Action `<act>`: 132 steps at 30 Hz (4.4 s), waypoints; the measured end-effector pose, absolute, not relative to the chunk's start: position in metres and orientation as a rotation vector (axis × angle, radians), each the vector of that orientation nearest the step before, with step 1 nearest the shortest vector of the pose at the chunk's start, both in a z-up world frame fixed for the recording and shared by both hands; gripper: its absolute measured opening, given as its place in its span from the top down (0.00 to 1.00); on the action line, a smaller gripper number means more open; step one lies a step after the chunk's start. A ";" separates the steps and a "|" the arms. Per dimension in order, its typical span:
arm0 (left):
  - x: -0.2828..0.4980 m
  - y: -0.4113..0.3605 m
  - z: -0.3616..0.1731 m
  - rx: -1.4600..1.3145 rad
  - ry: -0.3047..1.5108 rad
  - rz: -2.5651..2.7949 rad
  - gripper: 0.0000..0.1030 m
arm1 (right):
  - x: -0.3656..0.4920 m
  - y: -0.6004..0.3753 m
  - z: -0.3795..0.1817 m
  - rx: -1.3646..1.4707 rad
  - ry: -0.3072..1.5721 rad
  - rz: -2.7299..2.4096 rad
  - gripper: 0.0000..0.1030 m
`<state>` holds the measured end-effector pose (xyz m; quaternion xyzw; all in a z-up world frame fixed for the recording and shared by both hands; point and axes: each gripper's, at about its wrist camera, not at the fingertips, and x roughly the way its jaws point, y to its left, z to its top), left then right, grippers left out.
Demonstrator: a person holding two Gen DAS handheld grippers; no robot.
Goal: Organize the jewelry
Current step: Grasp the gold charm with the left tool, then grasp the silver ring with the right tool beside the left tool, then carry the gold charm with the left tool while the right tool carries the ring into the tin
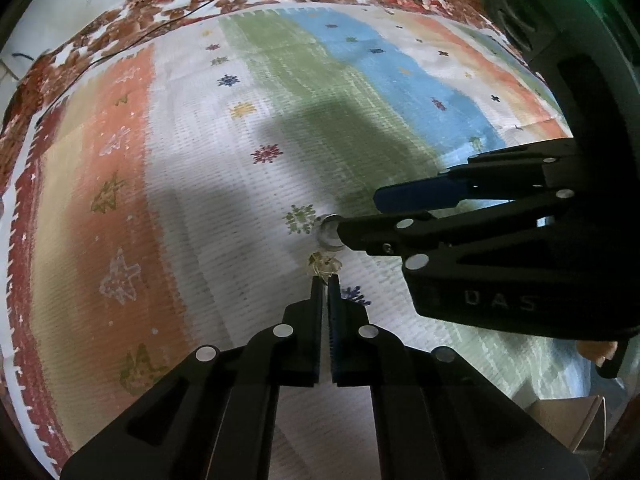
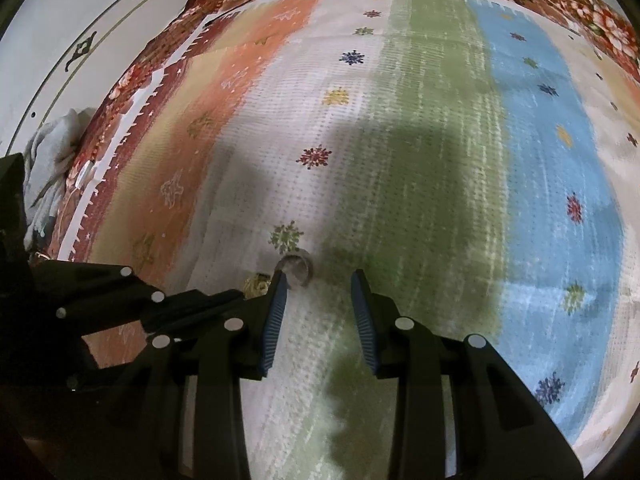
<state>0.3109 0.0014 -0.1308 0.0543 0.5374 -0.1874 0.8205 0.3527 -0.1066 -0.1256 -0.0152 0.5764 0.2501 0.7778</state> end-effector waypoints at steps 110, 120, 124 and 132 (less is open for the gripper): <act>0.138 -0.005 -0.023 0.008 0.845 -0.357 0.84 | 0.143 -0.169 -0.012 -0.073 0.926 0.494 0.78; 0.096 -0.010 -0.028 0.017 0.850 -0.389 0.84 | 0.105 -0.175 -0.015 -0.070 0.924 0.524 0.78; 0.083 -0.014 -0.033 0.027 0.862 -0.412 0.84 | 0.091 -0.173 -0.019 -0.066 0.938 0.556 0.78; 0.065 -0.018 -0.038 0.057 0.871 -0.416 0.67 | 0.076 -0.187 -0.019 -0.054 0.917 0.511 0.60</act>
